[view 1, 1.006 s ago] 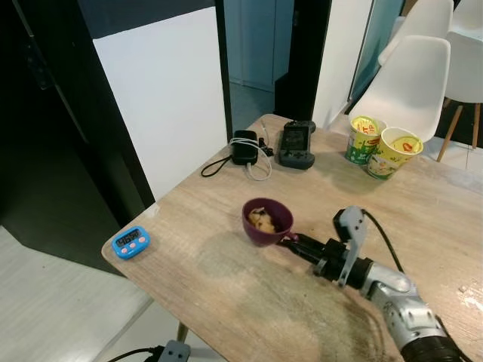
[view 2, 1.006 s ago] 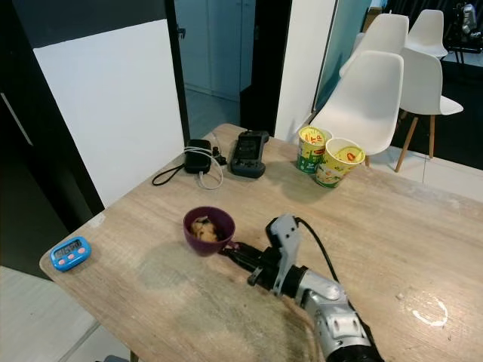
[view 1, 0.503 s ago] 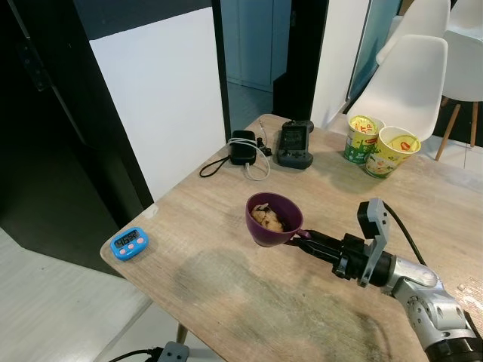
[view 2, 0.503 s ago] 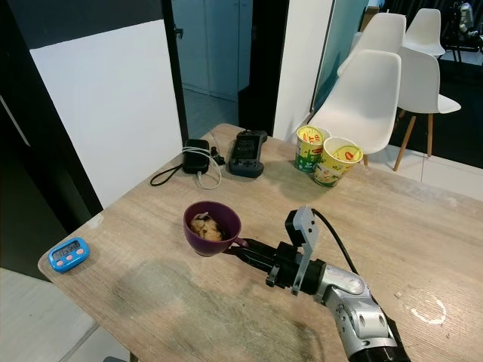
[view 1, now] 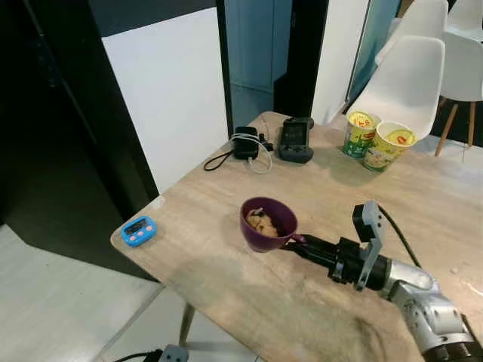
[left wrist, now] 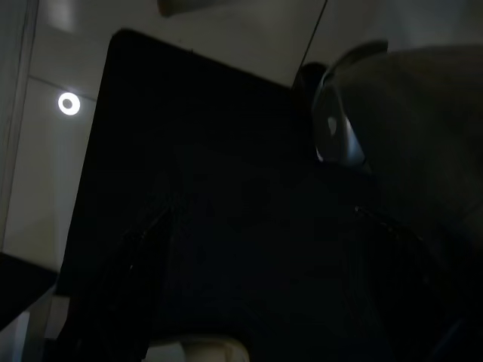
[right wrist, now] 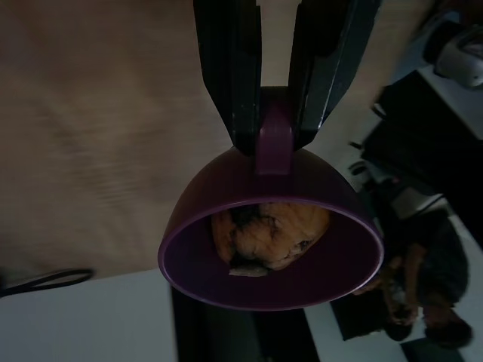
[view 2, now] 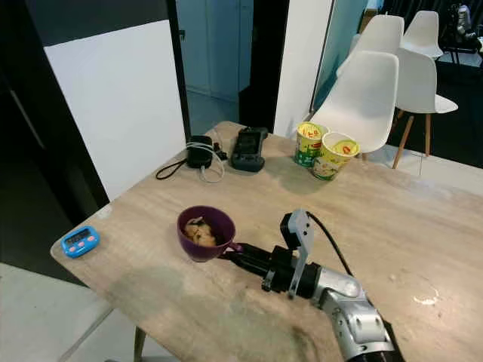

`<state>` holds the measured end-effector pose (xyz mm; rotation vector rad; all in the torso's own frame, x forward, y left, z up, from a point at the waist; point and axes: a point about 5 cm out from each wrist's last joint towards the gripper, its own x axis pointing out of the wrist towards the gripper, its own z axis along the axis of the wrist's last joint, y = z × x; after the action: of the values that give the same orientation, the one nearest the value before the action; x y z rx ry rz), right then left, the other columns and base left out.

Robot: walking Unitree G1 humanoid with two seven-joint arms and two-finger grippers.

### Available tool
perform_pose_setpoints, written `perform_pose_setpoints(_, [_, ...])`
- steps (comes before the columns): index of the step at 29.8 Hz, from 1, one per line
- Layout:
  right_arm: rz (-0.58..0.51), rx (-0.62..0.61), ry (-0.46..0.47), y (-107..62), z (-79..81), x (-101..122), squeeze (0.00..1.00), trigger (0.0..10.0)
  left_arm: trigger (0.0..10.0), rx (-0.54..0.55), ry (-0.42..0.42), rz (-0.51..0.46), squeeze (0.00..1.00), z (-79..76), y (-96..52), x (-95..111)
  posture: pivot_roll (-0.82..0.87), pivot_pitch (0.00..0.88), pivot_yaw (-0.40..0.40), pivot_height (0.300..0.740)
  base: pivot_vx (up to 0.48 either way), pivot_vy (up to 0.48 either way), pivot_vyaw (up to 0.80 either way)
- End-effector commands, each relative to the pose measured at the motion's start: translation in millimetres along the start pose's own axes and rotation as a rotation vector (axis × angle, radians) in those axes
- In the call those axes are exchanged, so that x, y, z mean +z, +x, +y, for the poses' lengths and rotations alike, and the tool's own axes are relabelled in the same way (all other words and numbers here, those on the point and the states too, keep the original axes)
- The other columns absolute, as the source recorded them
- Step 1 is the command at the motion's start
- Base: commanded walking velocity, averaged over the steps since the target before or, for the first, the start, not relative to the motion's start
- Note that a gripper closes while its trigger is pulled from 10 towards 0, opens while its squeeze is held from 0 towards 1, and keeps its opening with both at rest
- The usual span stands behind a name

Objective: Restocking fridge

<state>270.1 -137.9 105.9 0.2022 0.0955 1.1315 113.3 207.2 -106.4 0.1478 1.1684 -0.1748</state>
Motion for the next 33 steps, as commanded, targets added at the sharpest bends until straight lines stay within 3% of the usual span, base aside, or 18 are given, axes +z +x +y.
perform_pose_setpoints(1, [-0.013, 0.017, 0.005, 2.8, 2.5, 2.1, 0.0, 10.0, 10.0, -0.013, 0.003, 0.004, 0.0, -7.2, 1.2, -1.1, 0.05, 0.0, 0.007, 0.74, -0.311, 0.0, 0.0])
perform_pose_setpoints(11, [0.012, -0.023, 0.006, 6.5, 0.2, -1.2, 0.0, 10.0, 10.0, -0.019, 0.003, 0.004, 0.0, -12.0, 2.1, -1.4, 0.05, 0.0, 0.007, 0.74, -0.321, 0.0, 0.0])
perform_pose_setpoints(33, [0.018, -0.078, 0.006, 10.8, -2.5, -3.3, 0.0, 10.0, 10.0, -0.018, 0.002, -0.002, 0.0, -3.9, 0.4, -0.8, 0.05, 0.0, 0.01, 0.74, -0.322, 0.0, 0.0])
